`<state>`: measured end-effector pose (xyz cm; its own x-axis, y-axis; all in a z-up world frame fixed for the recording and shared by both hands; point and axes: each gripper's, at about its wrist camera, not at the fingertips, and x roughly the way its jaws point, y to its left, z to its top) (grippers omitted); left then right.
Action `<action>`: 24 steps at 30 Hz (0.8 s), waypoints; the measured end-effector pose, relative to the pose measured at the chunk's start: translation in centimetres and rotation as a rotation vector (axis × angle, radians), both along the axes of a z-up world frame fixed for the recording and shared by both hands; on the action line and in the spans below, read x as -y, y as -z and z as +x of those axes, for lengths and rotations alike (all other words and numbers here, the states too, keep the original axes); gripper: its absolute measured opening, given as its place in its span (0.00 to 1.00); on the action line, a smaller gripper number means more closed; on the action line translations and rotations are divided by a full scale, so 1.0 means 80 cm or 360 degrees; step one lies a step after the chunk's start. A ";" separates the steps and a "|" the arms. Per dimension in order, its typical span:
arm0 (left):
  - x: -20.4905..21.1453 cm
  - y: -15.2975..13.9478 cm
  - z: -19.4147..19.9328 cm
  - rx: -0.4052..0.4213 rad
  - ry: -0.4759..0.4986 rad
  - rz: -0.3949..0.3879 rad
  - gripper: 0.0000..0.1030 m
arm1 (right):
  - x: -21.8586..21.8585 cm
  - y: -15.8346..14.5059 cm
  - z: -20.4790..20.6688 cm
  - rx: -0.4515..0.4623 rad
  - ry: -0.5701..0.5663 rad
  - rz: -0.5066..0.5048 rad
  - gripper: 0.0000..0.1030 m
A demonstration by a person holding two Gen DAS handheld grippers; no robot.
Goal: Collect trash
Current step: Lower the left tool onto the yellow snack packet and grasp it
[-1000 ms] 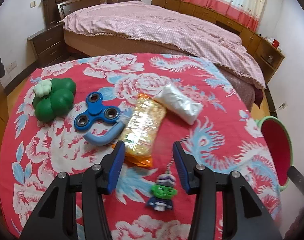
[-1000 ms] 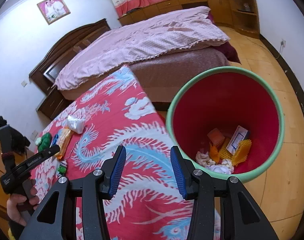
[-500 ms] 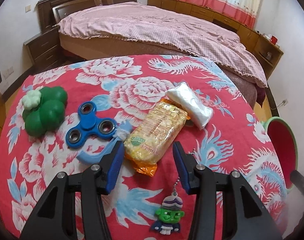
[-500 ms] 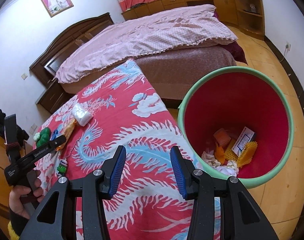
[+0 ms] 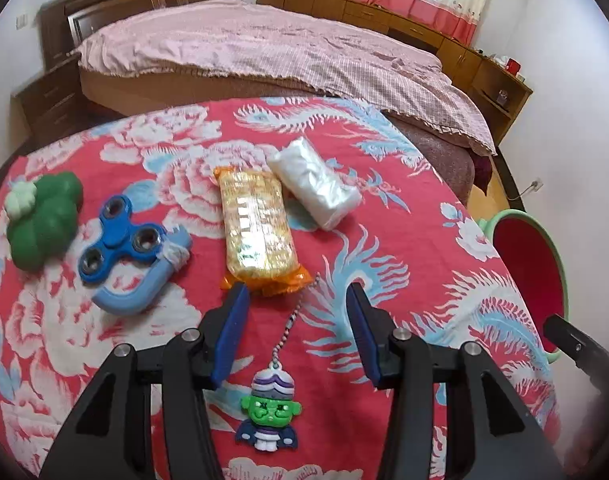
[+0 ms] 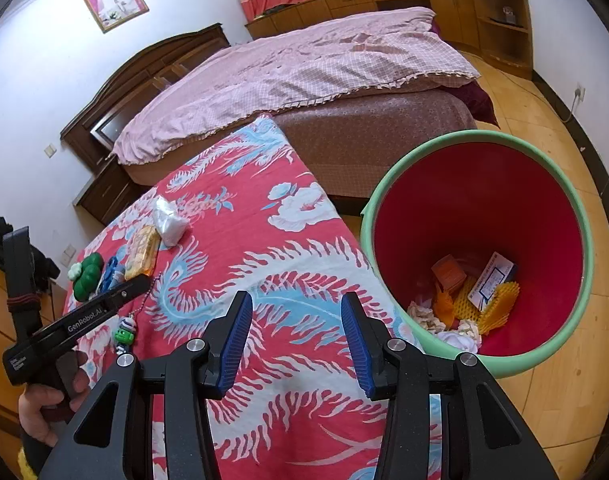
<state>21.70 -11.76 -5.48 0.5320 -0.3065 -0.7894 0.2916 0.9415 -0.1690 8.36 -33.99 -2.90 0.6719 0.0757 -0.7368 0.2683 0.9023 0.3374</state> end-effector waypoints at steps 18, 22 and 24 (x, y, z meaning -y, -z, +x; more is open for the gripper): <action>0.008 0.020 0.055 -0.0003 -0.0151 0.0133 0.49 | 0.007 0.004 0.017 -0.0023 -0.0008 -0.0015 0.46; 0.004 0.019 0.054 -0.0004 -0.0146 0.0114 0.40 | 0.001 0.003 0.024 -0.0026 -0.0040 -0.0025 0.46; -0.001 0.017 0.051 -0.0008 -0.0153 0.0093 0.39 | -0.006 0.002 0.031 -0.0025 -0.0065 -0.0036 0.46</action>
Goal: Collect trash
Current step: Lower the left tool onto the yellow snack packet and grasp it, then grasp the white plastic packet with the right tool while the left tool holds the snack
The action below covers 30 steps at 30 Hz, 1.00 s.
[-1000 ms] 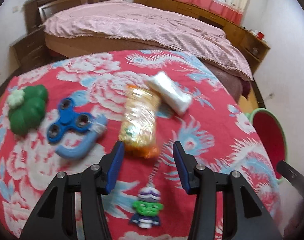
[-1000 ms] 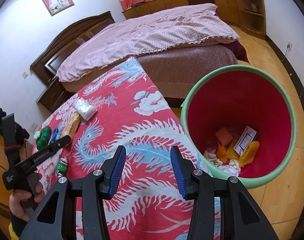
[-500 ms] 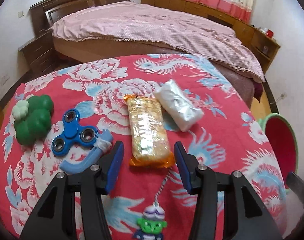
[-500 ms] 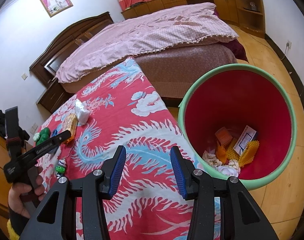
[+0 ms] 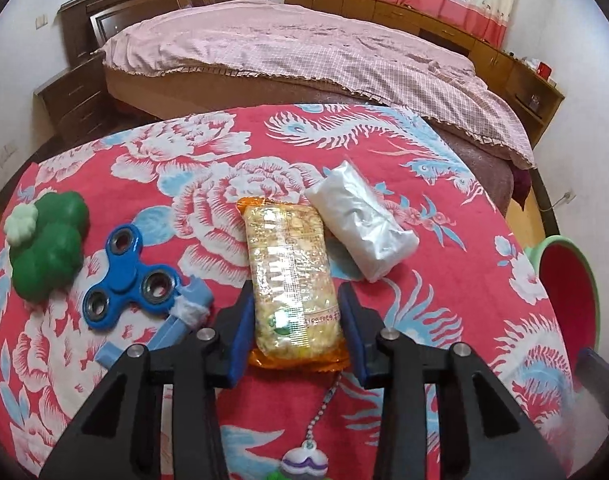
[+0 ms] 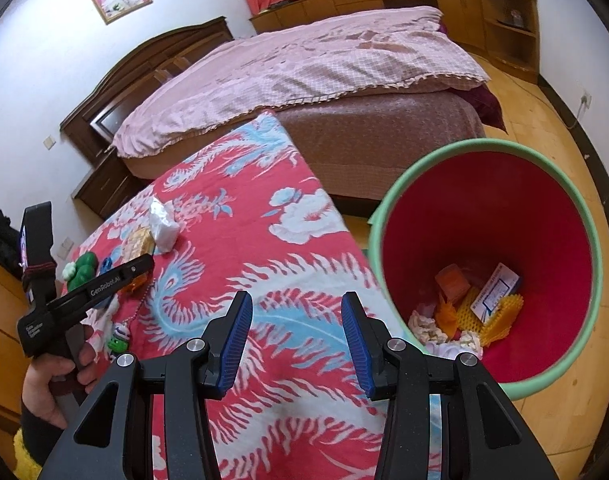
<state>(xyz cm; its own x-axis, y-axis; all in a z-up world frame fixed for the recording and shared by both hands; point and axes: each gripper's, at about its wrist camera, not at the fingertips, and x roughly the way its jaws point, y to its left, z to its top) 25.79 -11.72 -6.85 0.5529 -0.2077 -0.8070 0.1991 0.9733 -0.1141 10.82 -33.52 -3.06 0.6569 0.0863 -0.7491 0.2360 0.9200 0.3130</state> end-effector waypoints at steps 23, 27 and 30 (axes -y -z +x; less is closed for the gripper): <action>-0.129 -0.044 -0.024 0.0200 -0.0348 -0.0034 0.39 | -0.125 0.012 0.136 0.0004 -0.0318 -0.0077 0.46; -0.147 -0.039 -0.023 0.0210 -0.0397 -0.0053 0.39 | -0.139 0.020 0.164 -0.0010 -0.0334 -0.0088 0.46; -0.158 -0.036 -0.024 0.0207 -0.0427 -0.0081 0.39 | -0.149 0.024 0.179 -0.0015 -0.0348 -0.0112 0.46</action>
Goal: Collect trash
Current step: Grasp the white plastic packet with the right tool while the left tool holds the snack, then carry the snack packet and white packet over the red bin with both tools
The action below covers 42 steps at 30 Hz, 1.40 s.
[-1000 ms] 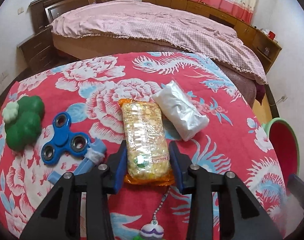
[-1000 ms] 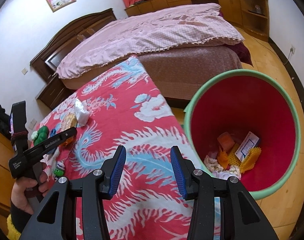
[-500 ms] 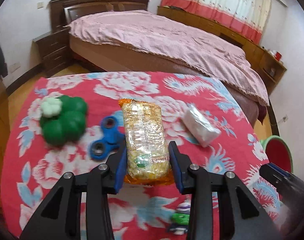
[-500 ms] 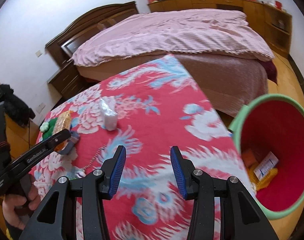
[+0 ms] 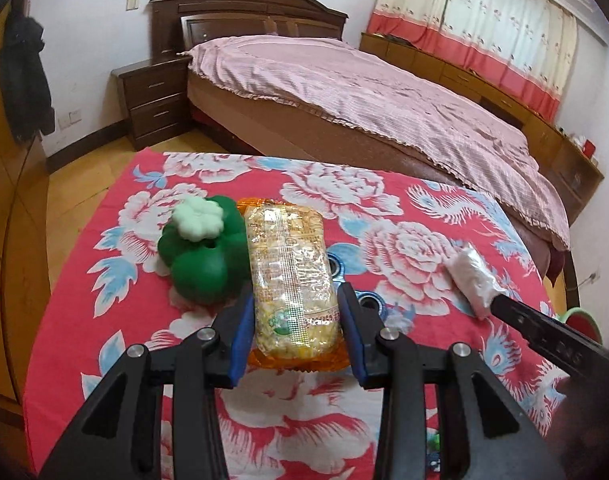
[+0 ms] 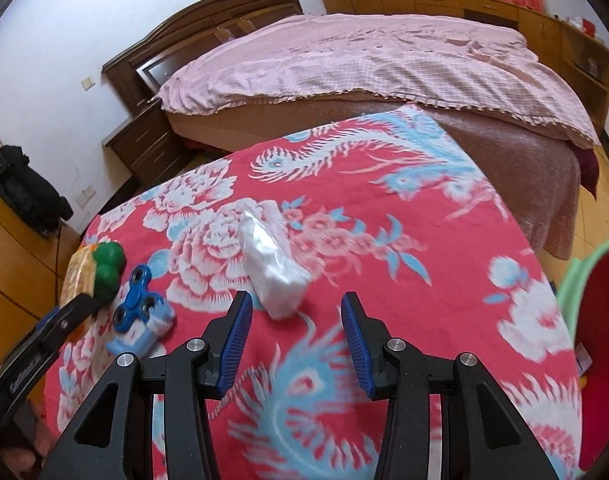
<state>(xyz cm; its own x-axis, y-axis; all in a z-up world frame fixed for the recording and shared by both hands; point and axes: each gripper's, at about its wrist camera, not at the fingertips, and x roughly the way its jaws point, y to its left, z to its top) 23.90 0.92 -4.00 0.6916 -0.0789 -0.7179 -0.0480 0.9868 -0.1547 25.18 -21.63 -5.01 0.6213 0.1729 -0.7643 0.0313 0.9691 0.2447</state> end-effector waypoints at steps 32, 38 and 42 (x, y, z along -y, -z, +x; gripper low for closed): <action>0.028 -0.019 -0.029 0.0026 0.0142 -0.0080 0.39 | 0.027 -0.044 -0.074 0.0107 0.0046 0.0092 0.28; 0.048 -0.027 -0.048 0.0022 0.0207 -0.0099 0.39 | 0.049 -0.061 -0.116 0.0151 0.0111 0.0131 0.28; 0.063 -0.031 -0.062 0.0014 0.0252 -0.0117 0.39 | 0.062 -0.068 -0.140 0.0172 0.0142 0.0144 0.28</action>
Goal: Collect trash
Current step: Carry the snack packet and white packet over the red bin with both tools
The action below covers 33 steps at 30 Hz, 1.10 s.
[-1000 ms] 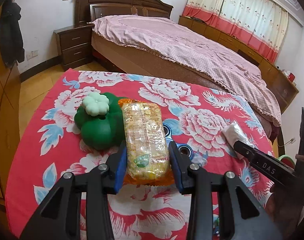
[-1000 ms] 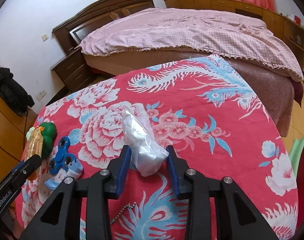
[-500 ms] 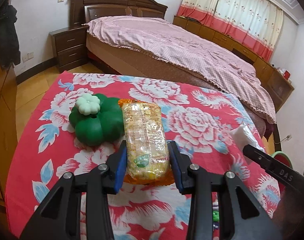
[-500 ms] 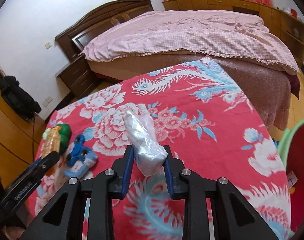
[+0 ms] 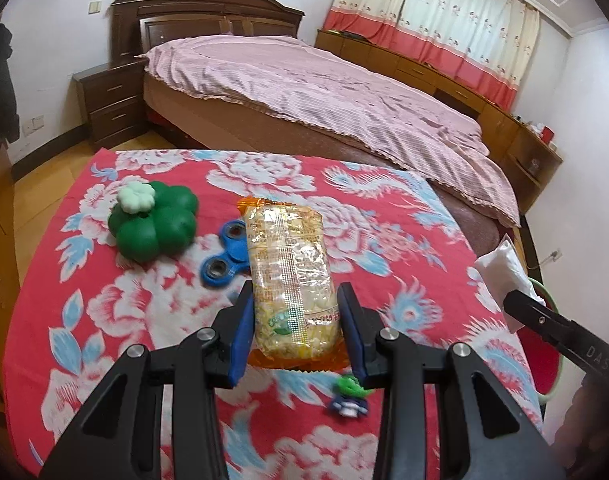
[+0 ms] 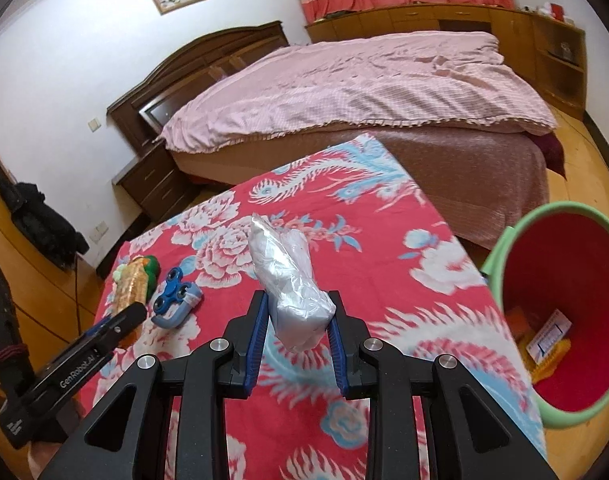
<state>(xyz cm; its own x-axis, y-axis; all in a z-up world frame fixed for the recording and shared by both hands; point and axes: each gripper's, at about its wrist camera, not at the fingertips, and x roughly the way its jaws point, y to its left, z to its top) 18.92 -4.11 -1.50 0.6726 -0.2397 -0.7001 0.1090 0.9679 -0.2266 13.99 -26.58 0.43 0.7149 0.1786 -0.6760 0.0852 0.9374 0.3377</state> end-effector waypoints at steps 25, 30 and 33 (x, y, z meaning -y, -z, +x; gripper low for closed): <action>0.130 -0.020 -0.058 -0.0048 0.0377 0.0013 0.39 | 0.129 0.008 -0.115 0.0034 0.0394 0.0123 0.28; 0.164 -0.020 -0.061 -0.0056 0.0468 0.0028 0.39 | 0.155 0.023 -0.129 -0.0005 0.0477 0.0129 0.28; 0.182 -0.017 -0.061 -0.0064 0.0517 0.0034 0.39 | 0.170 0.032 -0.135 -0.0029 0.0525 0.0142 0.29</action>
<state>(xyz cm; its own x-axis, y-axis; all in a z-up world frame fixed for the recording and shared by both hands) 14.03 -18.66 -0.11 0.5352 -0.4218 -0.7319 0.4040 0.8887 -0.2168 3.21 -40.21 -2.14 0.7319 -0.0013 -0.6814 0.3858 0.8251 0.4128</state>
